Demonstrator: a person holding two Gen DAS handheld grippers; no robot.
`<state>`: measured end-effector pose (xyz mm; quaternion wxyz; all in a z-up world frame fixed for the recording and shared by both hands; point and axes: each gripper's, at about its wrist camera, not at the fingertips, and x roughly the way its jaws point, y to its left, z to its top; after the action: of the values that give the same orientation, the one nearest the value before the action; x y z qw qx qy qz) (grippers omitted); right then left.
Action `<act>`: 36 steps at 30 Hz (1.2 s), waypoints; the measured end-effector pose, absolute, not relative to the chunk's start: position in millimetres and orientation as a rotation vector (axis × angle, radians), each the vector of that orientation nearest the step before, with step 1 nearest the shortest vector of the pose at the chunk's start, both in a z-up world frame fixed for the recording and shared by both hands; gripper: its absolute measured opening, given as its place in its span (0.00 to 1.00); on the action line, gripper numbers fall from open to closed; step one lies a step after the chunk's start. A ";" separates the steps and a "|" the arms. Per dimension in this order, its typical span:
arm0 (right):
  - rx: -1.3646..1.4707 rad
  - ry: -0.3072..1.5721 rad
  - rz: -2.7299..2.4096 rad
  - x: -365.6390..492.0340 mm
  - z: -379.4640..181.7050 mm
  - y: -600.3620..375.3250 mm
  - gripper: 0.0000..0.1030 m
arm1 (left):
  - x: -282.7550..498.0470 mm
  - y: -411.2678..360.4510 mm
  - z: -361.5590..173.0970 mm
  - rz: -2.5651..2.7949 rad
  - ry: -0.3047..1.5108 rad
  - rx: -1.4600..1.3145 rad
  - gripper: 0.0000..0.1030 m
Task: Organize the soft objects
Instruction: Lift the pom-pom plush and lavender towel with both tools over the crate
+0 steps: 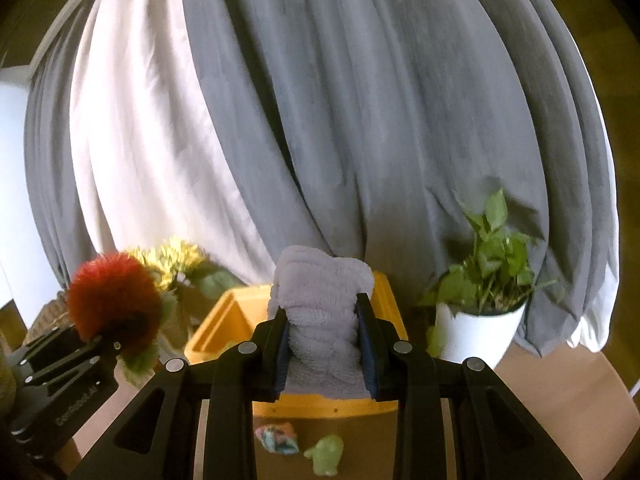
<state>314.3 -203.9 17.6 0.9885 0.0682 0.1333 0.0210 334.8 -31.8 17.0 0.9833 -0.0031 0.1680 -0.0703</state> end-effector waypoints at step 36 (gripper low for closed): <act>0.111 0.337 0.046 437.0 1.7 -209.1 0.30 | 461.9 -47.9 -7.5 -0.168 0.402 0.037 0.34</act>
<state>437.0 -209.1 1.7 0.9840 0.0550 0.1678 0.0227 461.9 -47.9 -7.5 0.9762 0.0184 0.1992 -0.0836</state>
